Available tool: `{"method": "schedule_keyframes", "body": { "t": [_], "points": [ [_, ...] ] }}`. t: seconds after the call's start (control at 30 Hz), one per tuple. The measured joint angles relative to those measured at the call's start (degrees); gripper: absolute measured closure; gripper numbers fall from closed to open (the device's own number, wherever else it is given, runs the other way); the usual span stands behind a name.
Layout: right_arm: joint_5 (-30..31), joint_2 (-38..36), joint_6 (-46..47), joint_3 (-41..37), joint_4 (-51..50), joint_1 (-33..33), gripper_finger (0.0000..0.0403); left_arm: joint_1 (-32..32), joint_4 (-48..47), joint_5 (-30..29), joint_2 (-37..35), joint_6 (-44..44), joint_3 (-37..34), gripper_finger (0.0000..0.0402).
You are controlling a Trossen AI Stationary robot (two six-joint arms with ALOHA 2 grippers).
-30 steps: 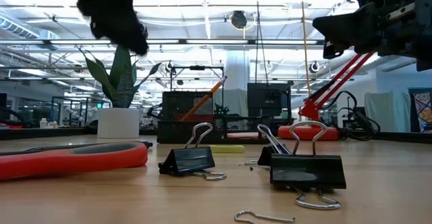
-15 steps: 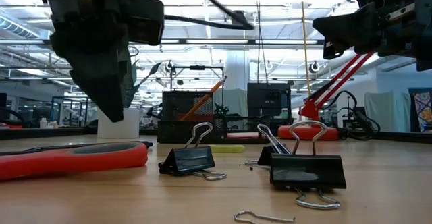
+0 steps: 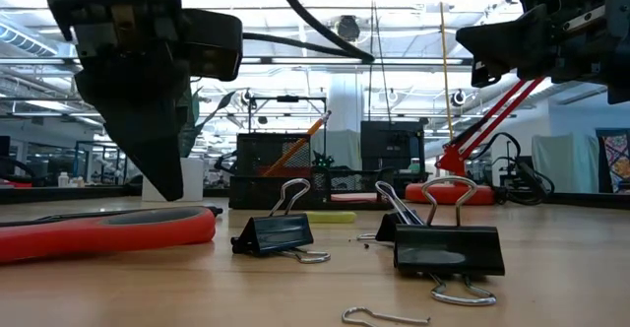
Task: Pick and place office supplies into organizer
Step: Put the black pen into the black desk organizer
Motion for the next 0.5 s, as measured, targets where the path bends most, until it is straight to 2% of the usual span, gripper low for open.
{"method": "schedule_keyframes", "body": {
  "t": [0.5],
  "points": [
    [0.0, 0.0, 0.0, 0.0, -0.4, 0.0, 0.0399, 0.0, 2.0, -0.2, 5.4, 2.2, 0.3, 0.0289]
  ]
}}
